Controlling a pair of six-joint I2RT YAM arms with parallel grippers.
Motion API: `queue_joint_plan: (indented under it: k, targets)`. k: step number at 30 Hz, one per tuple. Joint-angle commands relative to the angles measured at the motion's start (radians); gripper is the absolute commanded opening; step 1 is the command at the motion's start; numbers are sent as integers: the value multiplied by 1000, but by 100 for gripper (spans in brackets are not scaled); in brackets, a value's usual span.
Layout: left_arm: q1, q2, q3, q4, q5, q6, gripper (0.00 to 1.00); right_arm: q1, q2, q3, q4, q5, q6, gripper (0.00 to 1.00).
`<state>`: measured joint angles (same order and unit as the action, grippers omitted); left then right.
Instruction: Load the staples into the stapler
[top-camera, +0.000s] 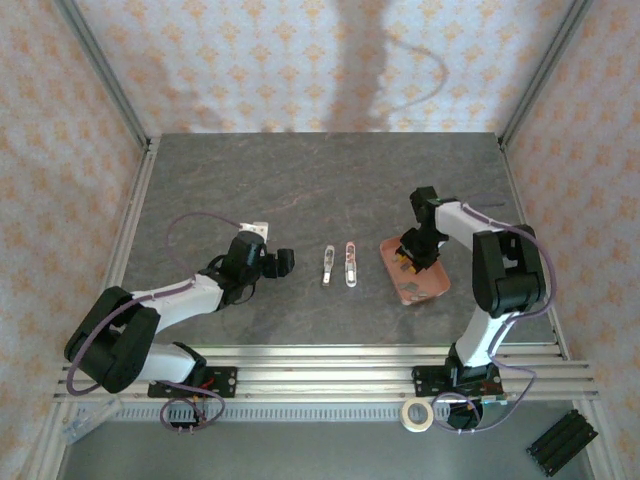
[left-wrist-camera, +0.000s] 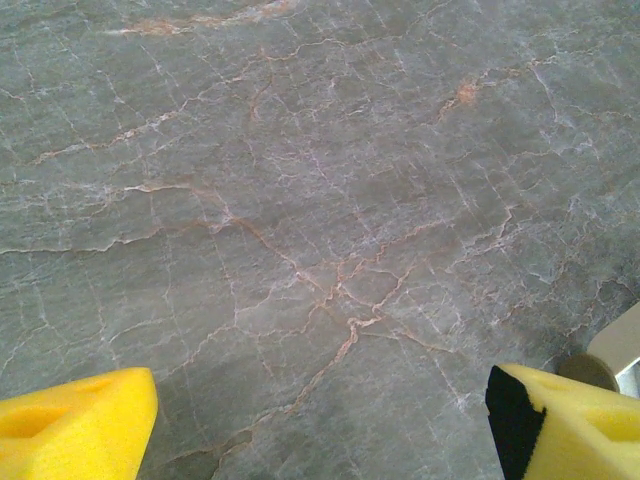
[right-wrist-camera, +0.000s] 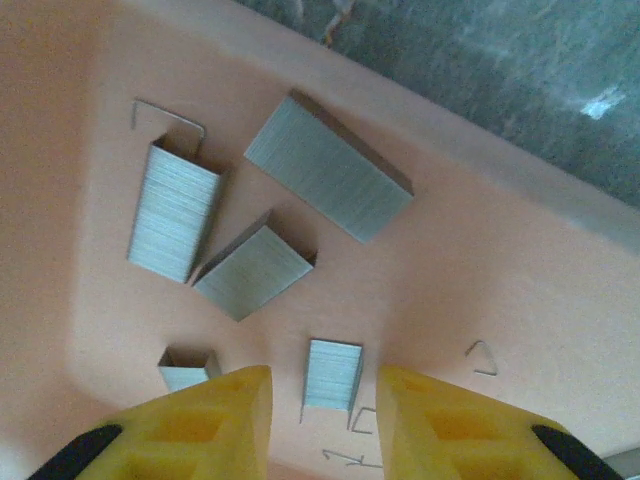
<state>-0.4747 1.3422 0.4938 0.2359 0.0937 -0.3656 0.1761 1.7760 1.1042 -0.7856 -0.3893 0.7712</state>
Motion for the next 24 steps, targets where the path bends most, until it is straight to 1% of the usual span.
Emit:
queue_joint_plan:
  k: [1,7,15,20,24]
  targets:
    - [11,5,25,5,-10,15,87,5,34,25,-63,49,-32,31]
    - [11,7,33,1,-8,17,87,4,69,23,-72,82,-61,26]
    - [10,-13,37,-22,-13,25,87,3,68,28,-69,104,-94,21]
    - [10,-40,32,-32,-17,29,87,3,23,21,-47,95,-113,19]
    - [10,-66,32,-34,-14,38,86,4,-47,6,-12,70,-149,19]
